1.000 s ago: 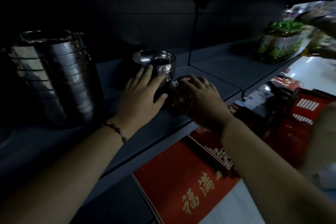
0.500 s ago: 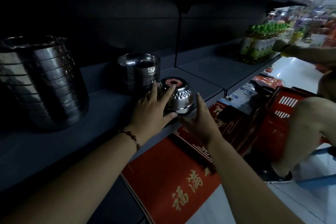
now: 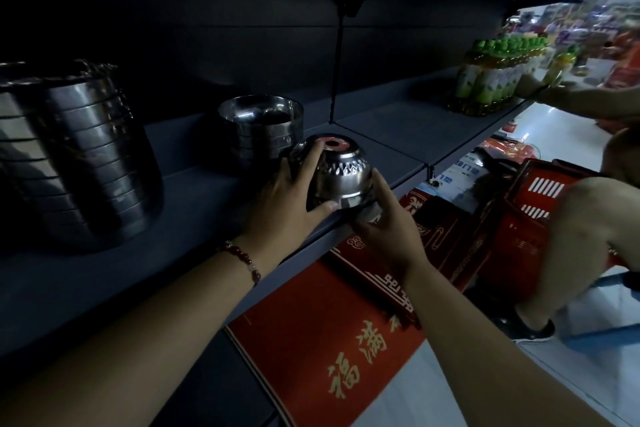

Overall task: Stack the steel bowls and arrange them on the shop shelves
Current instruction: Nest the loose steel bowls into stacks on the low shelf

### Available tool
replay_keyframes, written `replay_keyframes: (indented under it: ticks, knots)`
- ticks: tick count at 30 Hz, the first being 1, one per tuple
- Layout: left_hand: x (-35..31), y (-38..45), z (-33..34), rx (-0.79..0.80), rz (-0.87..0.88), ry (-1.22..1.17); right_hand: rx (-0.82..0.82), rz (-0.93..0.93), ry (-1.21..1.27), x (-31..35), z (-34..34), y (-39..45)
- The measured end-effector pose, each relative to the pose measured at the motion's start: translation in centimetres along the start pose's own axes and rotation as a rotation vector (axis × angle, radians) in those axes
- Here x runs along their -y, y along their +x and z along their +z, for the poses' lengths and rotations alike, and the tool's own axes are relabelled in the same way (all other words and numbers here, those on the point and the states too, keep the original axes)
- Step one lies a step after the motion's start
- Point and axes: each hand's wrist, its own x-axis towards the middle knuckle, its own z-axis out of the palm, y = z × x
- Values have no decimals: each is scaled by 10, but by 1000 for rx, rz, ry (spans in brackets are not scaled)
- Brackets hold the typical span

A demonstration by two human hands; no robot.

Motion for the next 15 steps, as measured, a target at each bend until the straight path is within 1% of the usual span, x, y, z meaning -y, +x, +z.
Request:
replay_keyframes:
  ticks: [2,4,7,11,13,15]
  knots:
    - [-6,-3,-6,-52,30,-42,-98,-20,-33,3,-5,0]
    - [-10,-7,-12,-72,71,-110,-244,-18,-62,11,-13,1]
    - [-18,-15,-19,-72,152,-157,-406,-12,-4,25,-29,1]
    - [-23,-30,-24,-1,260,-105,-492,42,181,33,-52,1]
    - [-21,-36,-24,26,321,-52,-503,90,194,35,-61,-2]
    - [-19,-40,-24,20,402,25,-486,152,198,35,-68,-6]
